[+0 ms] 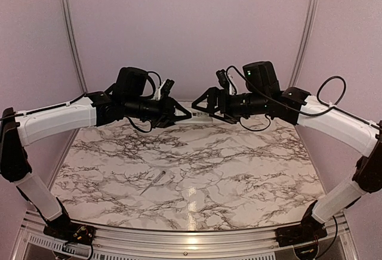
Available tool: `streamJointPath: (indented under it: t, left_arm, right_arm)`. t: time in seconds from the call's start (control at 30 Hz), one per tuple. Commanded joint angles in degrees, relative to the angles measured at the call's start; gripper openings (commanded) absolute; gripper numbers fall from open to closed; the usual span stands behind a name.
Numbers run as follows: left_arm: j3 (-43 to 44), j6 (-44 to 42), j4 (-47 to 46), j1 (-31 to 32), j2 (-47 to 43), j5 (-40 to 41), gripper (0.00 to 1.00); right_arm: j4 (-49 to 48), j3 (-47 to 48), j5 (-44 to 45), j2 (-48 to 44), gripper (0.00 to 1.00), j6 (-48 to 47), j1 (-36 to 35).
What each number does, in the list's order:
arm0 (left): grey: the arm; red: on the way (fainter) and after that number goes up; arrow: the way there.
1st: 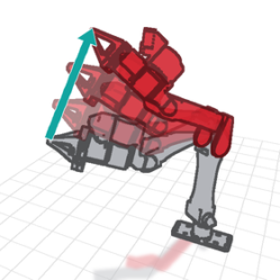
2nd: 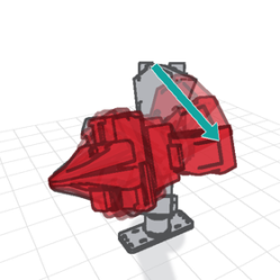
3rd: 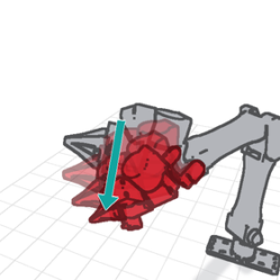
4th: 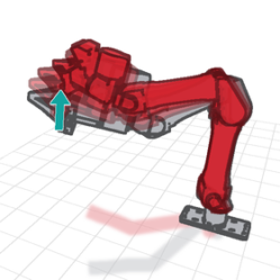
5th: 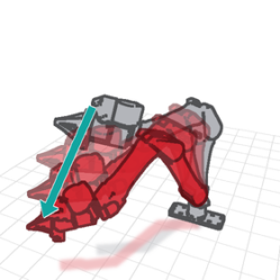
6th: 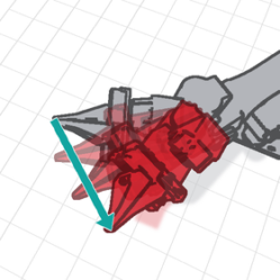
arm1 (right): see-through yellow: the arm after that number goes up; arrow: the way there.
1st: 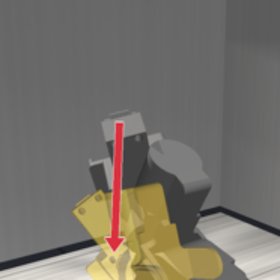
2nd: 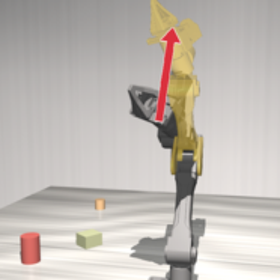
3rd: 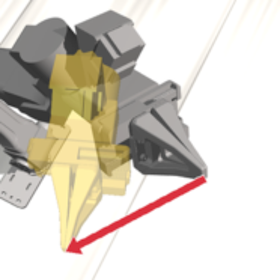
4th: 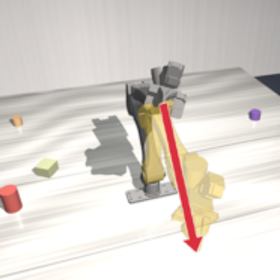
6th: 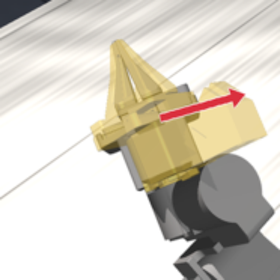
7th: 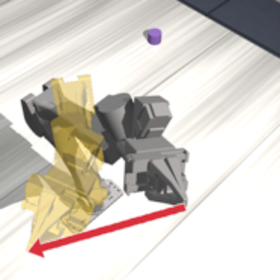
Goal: Unload the batteries from the remote control
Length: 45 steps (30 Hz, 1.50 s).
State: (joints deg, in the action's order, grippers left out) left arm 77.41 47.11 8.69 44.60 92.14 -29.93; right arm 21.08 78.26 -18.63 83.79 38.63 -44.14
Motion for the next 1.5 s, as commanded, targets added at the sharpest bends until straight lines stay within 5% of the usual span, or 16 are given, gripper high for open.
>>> streamJointPath:
  t: [0.0, 1.47]
  left_arm:
    - [5.44, -2.58, -8.89, 1.84, -0.57, -9.05, 0.0]
    - [2.87, -4.14, -13.63, 1.8, -3.89, -13.87, 0.0]
  right_arm:
    - [1.85, 0.87, -2.07, 3.68, 0.98, -0.58, -0.5]
    - [-31.11, -18.15, -18.63, -0.37, 0.98, 12.3, 3.08]
